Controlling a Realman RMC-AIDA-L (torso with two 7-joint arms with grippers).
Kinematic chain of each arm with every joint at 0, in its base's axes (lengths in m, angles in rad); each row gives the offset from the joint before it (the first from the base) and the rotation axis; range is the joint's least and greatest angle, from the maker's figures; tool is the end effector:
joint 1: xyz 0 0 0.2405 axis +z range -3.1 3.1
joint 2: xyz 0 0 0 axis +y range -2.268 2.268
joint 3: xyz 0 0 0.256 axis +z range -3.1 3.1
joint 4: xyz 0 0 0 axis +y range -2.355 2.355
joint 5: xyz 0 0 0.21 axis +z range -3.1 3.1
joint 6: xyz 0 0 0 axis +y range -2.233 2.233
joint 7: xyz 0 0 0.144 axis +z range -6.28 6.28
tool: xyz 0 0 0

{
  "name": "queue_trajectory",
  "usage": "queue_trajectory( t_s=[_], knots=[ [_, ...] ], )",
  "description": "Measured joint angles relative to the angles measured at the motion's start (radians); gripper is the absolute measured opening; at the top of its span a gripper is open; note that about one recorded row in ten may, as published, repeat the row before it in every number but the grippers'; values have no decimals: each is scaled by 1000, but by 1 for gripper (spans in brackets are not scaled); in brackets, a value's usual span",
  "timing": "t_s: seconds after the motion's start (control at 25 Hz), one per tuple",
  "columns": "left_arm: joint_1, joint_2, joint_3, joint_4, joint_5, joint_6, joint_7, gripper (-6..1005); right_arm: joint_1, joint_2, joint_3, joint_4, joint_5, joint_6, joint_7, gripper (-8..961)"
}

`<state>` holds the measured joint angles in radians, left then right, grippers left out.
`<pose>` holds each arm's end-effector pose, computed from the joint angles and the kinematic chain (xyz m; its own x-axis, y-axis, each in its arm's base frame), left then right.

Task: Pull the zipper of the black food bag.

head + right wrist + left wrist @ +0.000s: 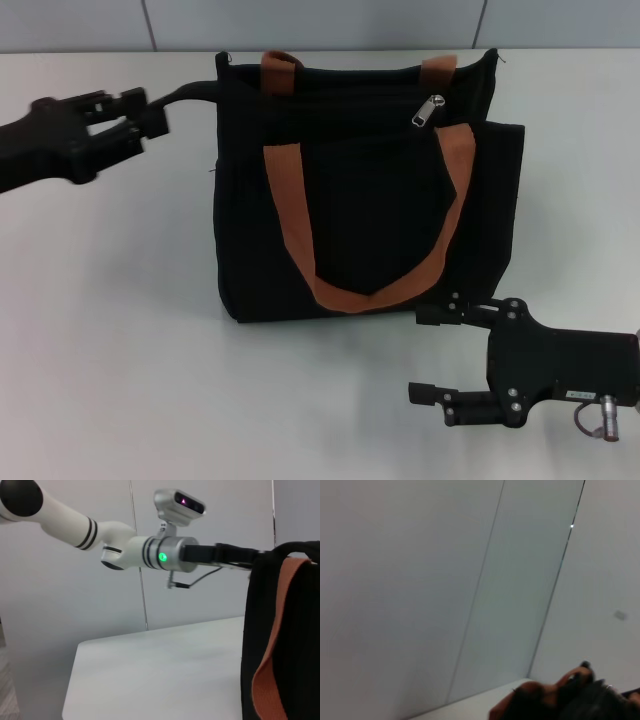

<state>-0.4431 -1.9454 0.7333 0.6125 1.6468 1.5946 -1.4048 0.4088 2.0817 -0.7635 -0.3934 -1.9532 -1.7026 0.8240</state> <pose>-0.2806 0.3326 0.0692 0.6568 0.2726 0.7031 0.5511 -0.8099 -0.2009 0.2846 0.2457 -0.0457 0.8113 -0.1015 -0.5758 -0.1914 -0.9767 -0.0976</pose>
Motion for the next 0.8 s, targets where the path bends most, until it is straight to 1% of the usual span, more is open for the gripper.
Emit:
queue_trajectory(
  t_s=[0.04, 0.12, 0.2, 0.28, 0.32, 0.4, 0.52, 0.6, 0.68, 0.8],
  knots=[
    [7, 4, -13, 5, -1, 26, -10, 221, 4, 0, 1, 4, 0, 2, 0, 801],
    [19, 7, -76, -1, -14, 125, -6, 297, 9, 0, 3, 8, 1, 3, 0, 801],
    [26, -3, -137, -25, -20, 209, 32, 372, 10, 0, 4, 14, 2, 3, 0, 801],
    [36, -20, -173, -67, -19, 277, 115, 583, 11, 0, 5, 21, 2, 2, 0, 801],
    [42, -28, -177, -84, -15, 293, 156, 620, 13, 0, 6, 25, 2, 2, 0, 801],
    [56, -44, -157, -106, 9, 305, 245, 694, 15, 0, 6, 29, 3, 2, 0, 802],
    [77, -68, -84, -124, 69, 309, 379, 806, 17, 0, 6, 30, 4, 1, 0, 802],
    [88, -80, -20, -130, 129, 302, 450, 812, 20, 0, 6, 35, 4, 0, 0, 802],
    [90, -91, 20, -130, 192, 279, 478, 818, 25, 0, 5, 44, 4, 0, 0, 802],
    [82, -106, 41, -131, 282, 224, 482, 826, 31, 0, -2, 48, 4, 2, 0, 802]
  ],
)
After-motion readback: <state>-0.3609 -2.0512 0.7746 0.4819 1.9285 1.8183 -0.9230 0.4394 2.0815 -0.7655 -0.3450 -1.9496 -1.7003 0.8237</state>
